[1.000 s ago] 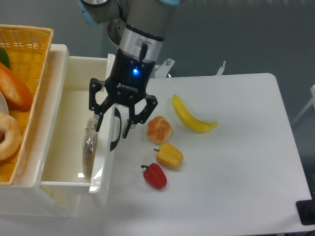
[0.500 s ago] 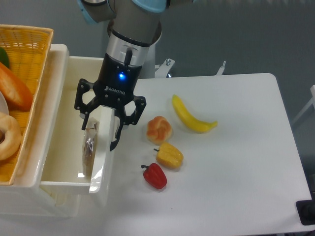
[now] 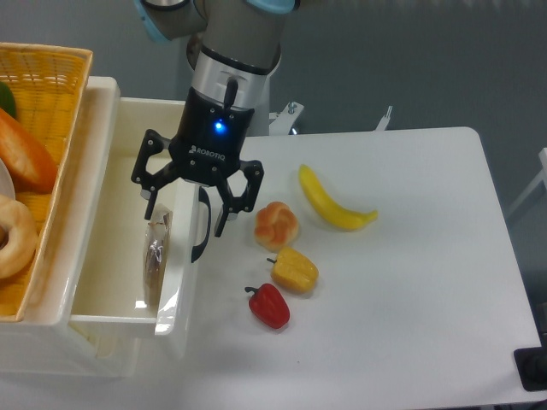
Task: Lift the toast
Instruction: 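Raise the open gripper and reposition it above the toast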
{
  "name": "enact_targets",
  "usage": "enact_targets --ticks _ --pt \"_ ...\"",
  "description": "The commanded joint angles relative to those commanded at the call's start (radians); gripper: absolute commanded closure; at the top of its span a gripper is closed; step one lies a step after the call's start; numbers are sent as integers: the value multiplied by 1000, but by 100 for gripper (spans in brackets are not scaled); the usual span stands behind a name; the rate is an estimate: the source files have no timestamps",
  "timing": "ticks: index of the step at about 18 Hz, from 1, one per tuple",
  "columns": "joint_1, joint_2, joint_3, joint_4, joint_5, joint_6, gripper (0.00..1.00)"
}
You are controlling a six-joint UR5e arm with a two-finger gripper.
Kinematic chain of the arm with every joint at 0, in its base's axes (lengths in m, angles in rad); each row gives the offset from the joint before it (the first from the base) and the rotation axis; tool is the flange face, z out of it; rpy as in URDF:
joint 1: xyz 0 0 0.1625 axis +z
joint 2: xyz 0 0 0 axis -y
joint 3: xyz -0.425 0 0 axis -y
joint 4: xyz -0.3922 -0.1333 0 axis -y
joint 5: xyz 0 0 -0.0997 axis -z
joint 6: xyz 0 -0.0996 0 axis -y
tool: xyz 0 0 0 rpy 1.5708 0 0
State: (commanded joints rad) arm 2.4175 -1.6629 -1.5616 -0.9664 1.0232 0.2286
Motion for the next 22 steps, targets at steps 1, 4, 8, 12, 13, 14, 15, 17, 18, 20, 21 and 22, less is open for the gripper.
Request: enact_targets --ticks 1,4,8,12,13,14,15,17,18,20,21,22 --pt "2 3 2 0 0 0 3" --pt "6 2 2 0 2 0 1" --pt "15 6 2 -2 2 0 0" --pt "40 29 3 -2 47 2 0" --pt "40 31 3 -3 81 2 0" --pt "40 32 2 -3 109 2 0" --pt "40 35 0 -5 121 2 0" --pt "40 40 -2 -5 127 2 0" --pt "38 43 -3 -6 153 0 0" --pt "32 48 -24 -8 195 0 0" --pt "32 49 -38 -8 192 0 0" --pt "29 49 -49 -8 190 0 0"
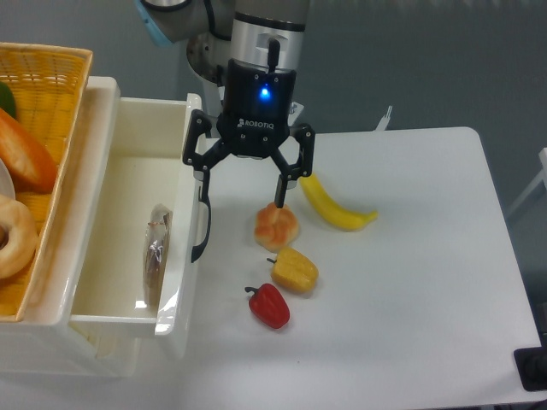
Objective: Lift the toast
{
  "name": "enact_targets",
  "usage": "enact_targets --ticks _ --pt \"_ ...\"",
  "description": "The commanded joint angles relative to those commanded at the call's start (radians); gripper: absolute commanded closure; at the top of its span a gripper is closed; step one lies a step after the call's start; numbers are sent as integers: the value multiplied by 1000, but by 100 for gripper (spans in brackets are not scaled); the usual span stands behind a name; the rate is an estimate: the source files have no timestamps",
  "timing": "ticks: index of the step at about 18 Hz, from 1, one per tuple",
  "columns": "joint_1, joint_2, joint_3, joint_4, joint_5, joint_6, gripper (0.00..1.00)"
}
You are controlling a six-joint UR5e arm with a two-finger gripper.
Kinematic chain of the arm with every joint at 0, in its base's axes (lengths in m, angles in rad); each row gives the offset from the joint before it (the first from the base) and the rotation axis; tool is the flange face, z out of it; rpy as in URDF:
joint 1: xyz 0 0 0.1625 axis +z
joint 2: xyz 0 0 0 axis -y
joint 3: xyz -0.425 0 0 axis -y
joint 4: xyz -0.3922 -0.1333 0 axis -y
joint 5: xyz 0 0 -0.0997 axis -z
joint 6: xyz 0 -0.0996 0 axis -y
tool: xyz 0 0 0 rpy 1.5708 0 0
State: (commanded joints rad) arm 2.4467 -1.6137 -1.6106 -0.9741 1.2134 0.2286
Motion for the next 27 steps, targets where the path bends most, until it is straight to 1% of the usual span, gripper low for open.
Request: enact_targets --ticks 3,4,7,10,14,16,19,23,24,25,26,27 --pt "-23 12 -43 2 9 2 0" --pt "-28 11 -45 2 9 0 0" --pt "-80 9 -45 2 6 -2 0" --pt "-97 8 -43 3 -5 -2 0" --pt "-127 -9 -40 6 -9 -2 0" --pt "-135 -35 -26 8 -9 0 0" --pt "-164 -55 -6 8 -11 0 0" --pt "-183 -81 26 9 -14 -2 0" --pt "-187 -89 32 9 -23 -2 1" --pt "-187 -92 32 9 -25 0 8" --pt "-187 -94 32 9 -26 0 19" --pt "-190 -97 32 9 -29 0 32"
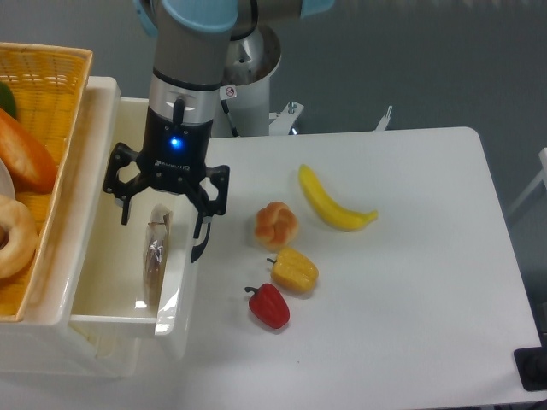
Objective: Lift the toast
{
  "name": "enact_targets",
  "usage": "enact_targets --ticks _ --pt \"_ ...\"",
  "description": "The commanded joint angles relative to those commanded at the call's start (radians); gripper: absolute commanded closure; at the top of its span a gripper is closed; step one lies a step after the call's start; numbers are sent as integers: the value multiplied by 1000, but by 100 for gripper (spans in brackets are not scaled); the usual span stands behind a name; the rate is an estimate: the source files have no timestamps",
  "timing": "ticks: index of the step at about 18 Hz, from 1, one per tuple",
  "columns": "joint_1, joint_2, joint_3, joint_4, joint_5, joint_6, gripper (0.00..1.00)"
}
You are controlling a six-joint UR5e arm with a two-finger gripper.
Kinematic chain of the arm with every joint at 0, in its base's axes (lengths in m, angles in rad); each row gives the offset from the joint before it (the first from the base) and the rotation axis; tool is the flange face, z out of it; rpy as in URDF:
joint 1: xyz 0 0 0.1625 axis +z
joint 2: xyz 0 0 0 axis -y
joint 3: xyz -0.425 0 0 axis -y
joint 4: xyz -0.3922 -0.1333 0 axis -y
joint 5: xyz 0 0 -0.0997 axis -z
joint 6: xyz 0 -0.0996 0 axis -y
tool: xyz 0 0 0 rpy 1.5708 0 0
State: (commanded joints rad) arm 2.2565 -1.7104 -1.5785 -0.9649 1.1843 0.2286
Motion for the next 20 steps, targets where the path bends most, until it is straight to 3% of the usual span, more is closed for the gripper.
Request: enact_targets --ticks 3,4,16,20 --pt "-2 0 0 0 -2 -2 91" --pt "-8 1 -3 0 -2 0 100" --pt "-14 17 -29 -6 3 2 100" --pt "-11 54 -20 -20 0 -2 100"
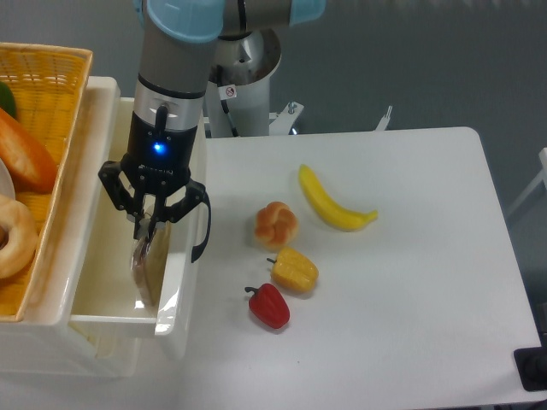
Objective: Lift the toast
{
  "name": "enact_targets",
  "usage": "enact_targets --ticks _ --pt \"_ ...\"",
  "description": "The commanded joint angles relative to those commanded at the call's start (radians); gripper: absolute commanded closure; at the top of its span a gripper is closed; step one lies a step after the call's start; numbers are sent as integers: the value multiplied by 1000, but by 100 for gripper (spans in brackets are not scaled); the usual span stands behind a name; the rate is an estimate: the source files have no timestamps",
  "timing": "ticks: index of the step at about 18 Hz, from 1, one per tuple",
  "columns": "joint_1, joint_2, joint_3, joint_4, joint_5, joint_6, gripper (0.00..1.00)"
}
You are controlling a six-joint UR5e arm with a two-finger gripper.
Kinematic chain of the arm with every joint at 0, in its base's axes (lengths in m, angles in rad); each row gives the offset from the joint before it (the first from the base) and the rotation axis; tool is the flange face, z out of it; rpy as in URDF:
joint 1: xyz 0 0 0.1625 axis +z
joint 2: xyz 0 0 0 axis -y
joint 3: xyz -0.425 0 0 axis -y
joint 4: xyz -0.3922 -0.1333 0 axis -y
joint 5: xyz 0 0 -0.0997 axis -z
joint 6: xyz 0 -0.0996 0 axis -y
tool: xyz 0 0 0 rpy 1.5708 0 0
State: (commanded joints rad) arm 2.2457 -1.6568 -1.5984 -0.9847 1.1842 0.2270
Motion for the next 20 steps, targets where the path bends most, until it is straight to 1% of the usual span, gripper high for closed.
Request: enact_targets --ticks 4,11,14,17,20 --pt "5 28 3 -29 0 -3 100" --pt "14 78 15 -29 -11 -5 100" --pt "31 83 23 -28 -11 5 100" --pt "32 100 29 -31 -15 52 100" --pt "41 123 38 -74 -20 58 100"
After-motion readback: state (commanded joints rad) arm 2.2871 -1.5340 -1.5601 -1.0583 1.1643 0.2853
